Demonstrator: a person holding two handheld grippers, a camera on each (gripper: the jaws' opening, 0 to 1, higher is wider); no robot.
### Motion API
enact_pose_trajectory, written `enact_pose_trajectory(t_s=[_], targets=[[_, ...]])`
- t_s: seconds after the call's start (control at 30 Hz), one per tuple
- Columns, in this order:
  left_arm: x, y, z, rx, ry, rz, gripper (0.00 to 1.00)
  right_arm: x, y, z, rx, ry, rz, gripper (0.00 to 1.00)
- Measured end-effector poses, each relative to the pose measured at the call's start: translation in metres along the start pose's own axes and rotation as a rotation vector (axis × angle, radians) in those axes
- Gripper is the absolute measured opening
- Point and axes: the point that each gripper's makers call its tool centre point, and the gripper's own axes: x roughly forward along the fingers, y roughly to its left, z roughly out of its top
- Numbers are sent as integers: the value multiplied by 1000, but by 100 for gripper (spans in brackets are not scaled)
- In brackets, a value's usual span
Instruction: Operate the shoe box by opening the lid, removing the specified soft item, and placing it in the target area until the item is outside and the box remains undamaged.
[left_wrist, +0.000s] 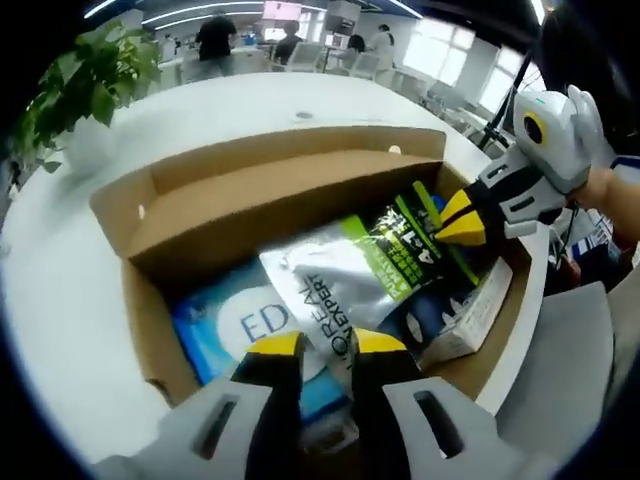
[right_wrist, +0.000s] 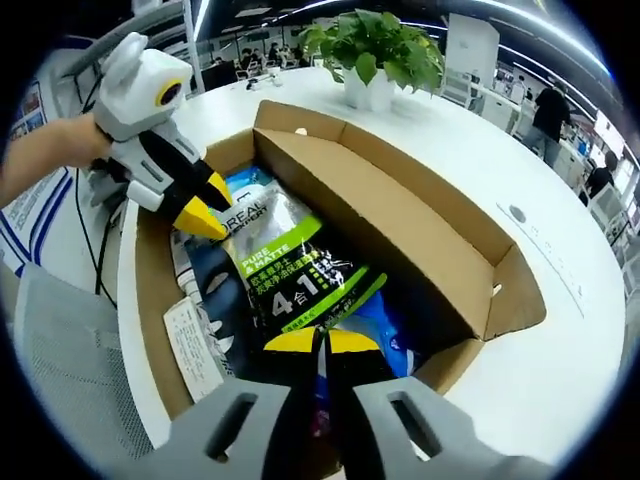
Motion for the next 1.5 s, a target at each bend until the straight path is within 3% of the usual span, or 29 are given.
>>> enact_pose_trajectory(t_s=[0.3, 0.93, 1.5], targets=[[-4, -1, 6, 17, -37, -2, 0, -1, 0, 1, 35, -8, -10, 0], [-17, -5, 20, 10, -56, 35, 0, -20, 3, 11, 142, -65, 0, 0], [-37, -18, 46, 24, -131, 42, 0, -48, -2, 24, 215, -152, -18, 0]])
